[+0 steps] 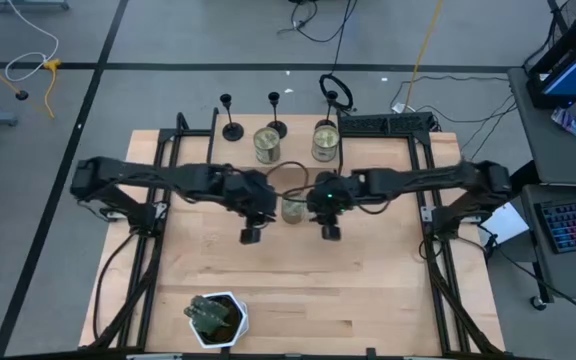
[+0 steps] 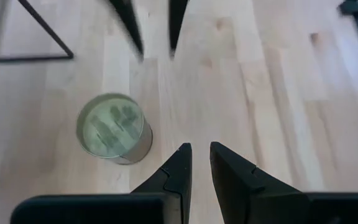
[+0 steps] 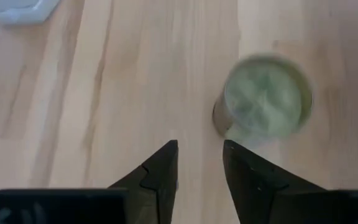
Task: Pick & Place candle stick holders
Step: Put the scented candle on the shelf
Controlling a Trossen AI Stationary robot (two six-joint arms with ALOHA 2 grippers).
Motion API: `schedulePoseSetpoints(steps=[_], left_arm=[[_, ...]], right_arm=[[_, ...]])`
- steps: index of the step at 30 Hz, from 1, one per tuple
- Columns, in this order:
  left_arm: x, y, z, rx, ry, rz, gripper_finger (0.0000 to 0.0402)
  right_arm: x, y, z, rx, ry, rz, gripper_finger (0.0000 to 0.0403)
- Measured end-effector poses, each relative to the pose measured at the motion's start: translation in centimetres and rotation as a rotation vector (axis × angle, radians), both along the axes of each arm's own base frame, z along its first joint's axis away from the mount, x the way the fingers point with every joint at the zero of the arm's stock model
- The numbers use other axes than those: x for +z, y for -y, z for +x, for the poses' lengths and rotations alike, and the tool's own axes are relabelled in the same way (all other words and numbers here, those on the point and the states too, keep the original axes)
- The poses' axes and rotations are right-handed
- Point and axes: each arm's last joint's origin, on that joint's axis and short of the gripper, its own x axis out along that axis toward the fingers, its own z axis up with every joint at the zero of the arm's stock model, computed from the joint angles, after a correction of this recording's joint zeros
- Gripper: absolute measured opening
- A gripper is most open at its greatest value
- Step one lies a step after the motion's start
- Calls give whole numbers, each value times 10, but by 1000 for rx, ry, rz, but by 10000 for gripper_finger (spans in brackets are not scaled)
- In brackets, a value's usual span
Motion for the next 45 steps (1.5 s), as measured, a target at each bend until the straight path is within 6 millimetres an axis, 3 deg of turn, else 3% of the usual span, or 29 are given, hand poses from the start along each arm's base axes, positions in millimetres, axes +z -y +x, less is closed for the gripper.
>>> schedulePoseSetpoints(steps=[8, 14, 21, 33, 45], left_arm=[[-47, -2, 45, -36, -17, 36, 63], [-69, -18, 56, -3, -63, 45, 63], [-77, -32, 61, 19, -67, 20, 71], [-78, -33, 63, 57, -58, 37, 183], [-82, -32, 60, 62, -78, 20, 178]], right_arm=[[24, -17, -36, -16, -84, 52, 107], [29, -28, -45, 22, -101, 47, 105], [22, -34, -47, 45, -116, 45, 104], [-14, -34, -59, 35, -203, 49, 104], [-22, -32, -87, 6, -81, 80, 105]])
